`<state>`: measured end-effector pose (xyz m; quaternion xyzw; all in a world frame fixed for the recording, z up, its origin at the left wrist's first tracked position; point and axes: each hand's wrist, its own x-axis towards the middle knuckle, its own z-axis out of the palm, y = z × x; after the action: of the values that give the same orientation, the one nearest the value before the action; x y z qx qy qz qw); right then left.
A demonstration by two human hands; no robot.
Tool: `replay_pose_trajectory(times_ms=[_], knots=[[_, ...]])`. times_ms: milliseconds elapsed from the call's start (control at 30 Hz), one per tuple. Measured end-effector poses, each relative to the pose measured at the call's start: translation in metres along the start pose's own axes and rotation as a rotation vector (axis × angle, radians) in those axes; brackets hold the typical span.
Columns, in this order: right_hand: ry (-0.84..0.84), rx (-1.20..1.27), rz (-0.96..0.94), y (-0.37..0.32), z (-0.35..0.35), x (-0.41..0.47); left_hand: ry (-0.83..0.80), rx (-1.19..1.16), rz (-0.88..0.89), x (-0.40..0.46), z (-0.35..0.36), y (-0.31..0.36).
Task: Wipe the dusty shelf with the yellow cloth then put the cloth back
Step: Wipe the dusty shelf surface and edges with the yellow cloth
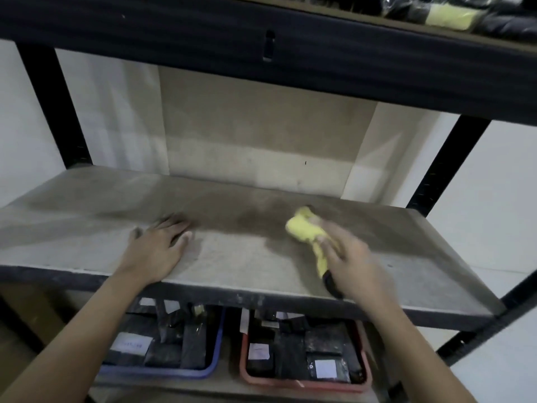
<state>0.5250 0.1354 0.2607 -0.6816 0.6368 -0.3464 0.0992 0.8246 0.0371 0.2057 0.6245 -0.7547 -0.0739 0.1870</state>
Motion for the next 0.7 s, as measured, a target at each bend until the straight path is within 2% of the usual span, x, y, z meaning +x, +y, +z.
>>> replay_pose_trajectory(times_ms=[67, 167, 233, 300, 367, 433, 533, 600, 700], knots=[[-0.007, -0.246, 0.222, 0.010, -0.004, 0.002, -0.005, 0.008, 0.012, -0.004, -0.005, -0.001], [-0.100, -0.470, 0.310, 0.007, 0.017, 0.002, -0.020, -0.037, -0.014, -0.004, -0.004, 0.007], [-0.154, -0.341, 0.317, -0.011, 0.030, 0.001, 0.031, -0.130, -0.003, -0.010, -0.002, 0.023], [-0.184, -0.137, 0.246, -0.029, 0.040, 0.001, 0.095, -0.213, 0.072, -0.018, -0.001, 0.053], [-0.130, -0.007, 0.197, -0.036, 0.048, 0.002, 0.119, -0.245, 0.166, -0.022, 0.000, 0.091], [0.006, 0.066, 0.212, -0.033, 0.049, 0.005, 0.099, -0.198, 0.226, -0.022, 0.003, 0.127], [0.162, 0.025, 0.275, -0.015, 0.046, 0.009, -0.027, -0.011, 0.243, -0.020, 0.019, 0.155], [0.172, -0.029, 0.292, -0.003, 0.048, 0.009, -0.111, 0.063, 0.220, -0.021, 0.033, 0.156], [0.135, -0.094, 0.277, 0.006, 0.055, 0.010, -0.124, 0.049, 0.202, -0.021, 0.041, 0.149]])
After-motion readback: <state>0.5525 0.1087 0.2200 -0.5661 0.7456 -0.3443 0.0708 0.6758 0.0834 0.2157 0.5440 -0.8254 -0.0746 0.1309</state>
